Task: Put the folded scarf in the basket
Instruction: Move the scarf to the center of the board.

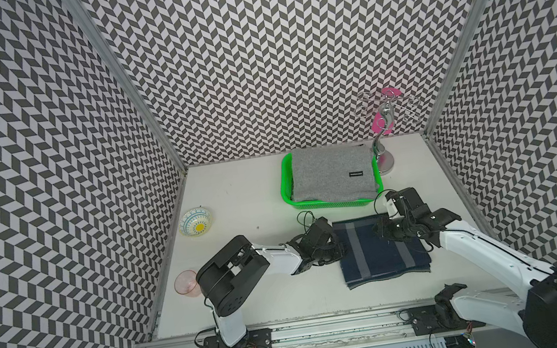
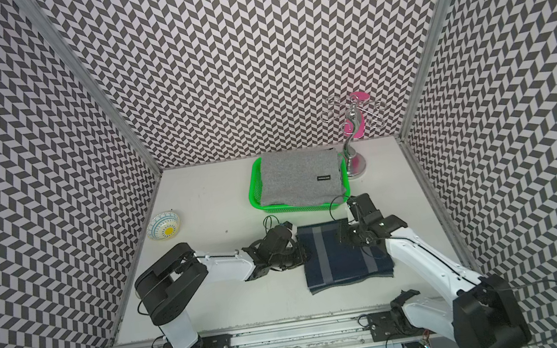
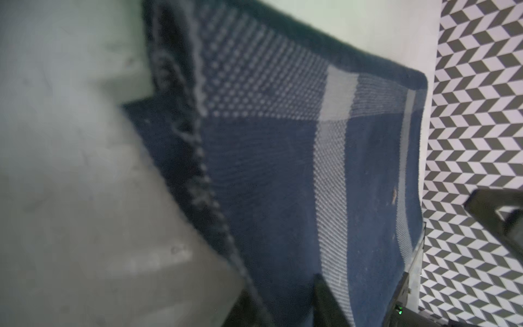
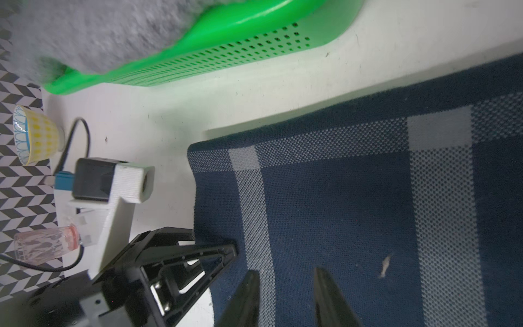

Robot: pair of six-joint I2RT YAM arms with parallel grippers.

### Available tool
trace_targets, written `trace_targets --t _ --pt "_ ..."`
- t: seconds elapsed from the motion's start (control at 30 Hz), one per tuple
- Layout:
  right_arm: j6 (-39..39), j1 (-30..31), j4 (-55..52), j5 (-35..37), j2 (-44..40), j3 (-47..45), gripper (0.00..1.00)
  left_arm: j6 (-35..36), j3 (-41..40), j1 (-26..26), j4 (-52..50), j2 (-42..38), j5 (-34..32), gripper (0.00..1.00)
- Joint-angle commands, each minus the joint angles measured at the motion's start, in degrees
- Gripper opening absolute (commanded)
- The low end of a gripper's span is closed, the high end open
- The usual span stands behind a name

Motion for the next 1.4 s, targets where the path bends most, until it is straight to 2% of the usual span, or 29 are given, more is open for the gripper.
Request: trace_targets --t 0.0,0.1,0.33,0.53,0.6,0.77,0.87,1.0,1.1,1.37 --pt "-1.57 -0.63 0.63 -0.49 -1.56 -1.07 0.35 -0.11 -0.99 -0.05 0.1 0.61 -0.09 0.11" --pt "-2.07 -0.85 1.13 -0.87 -1.65 -1.48 0.35 1.6 -3.23 2.74 -2.22 -3.83 -0.43 0.01" --pt "-3.34 -1.28 5.2 -3.8 -0.72 -2.52 0.36 11.51 -10.49 17.22 -11.86 -14.19 4.91 0.0" --pt "-5.34 -1.42 9.99 -7.04 2.28 -4.03 0.38 20.07 -11.31 27.89 -20.34 -15.24 9.49 0.02" --pt "-5.28 -1.54 13.42 -8.14 2.66 -5.78 0.39 22.35 -9.72 28.27 -22.11 -14.49 8.91 0.06" --pt "-6.52 -2.38 21.39 -9.25 5.5 -8.39 0.47 20.15 -8.25 28.29 -21.53 -14.78 7.35 0.37" --pt "-7.55 -3.46 25.21 -11.38 9.58 -8.97 0.49 17.91 -9.05 28.31 -19.73 -16.93 5.04 0.5" --pt "-6.91 -3.57 28.07 -12.65 10.07 -9.75 0.51 16.44 -9.33 28.09 -17.93 -16.99 5.18 0.52" --pt "-6.54 -3.57 29.92 -10.43 9.79 -10.79 0.52 15.83 -10.15 27.52 -16.23 -16.01 5.63 0.54" --pt "-4.77 -3.7 34.91 -10.54 15.29 -13.18 0.52 14.62 -10.81 26.47 -13.52 -14.45 6.44 0.56"
